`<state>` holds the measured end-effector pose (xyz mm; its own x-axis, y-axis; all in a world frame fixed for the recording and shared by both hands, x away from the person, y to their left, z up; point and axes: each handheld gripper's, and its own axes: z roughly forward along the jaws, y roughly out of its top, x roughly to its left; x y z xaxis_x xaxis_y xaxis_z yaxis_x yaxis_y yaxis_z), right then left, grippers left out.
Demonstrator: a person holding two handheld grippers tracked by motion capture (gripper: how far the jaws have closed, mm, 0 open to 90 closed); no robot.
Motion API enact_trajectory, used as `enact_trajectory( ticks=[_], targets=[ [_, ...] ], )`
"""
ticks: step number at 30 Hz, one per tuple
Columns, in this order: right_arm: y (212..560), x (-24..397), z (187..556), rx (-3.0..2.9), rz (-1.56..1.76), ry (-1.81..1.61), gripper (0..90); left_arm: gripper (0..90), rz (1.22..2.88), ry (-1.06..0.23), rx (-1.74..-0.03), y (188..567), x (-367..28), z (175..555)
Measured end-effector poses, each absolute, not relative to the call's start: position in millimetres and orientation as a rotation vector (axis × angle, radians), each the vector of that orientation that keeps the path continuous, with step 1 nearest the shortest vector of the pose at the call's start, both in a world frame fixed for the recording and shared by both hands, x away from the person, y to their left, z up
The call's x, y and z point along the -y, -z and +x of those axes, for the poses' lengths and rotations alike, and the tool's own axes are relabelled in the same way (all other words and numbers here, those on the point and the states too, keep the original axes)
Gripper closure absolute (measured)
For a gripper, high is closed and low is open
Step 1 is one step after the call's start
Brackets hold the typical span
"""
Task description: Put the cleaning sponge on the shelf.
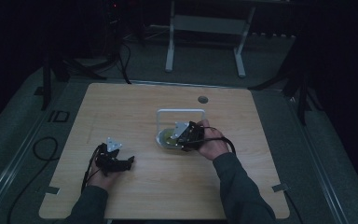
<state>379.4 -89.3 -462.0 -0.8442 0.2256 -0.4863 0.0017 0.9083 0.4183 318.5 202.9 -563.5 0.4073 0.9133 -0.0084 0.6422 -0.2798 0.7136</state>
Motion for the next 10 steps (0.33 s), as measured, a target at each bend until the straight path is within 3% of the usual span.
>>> enact_trajectory(
  ticks=[10],
  targets=[
    [463.6, 108.9, 362.7, -2.529, 0.470, -0.749, 49.9, 14.6, 2.023, -0.542, -1.319, 563.5, -202.9, 318.5]
  ],
)
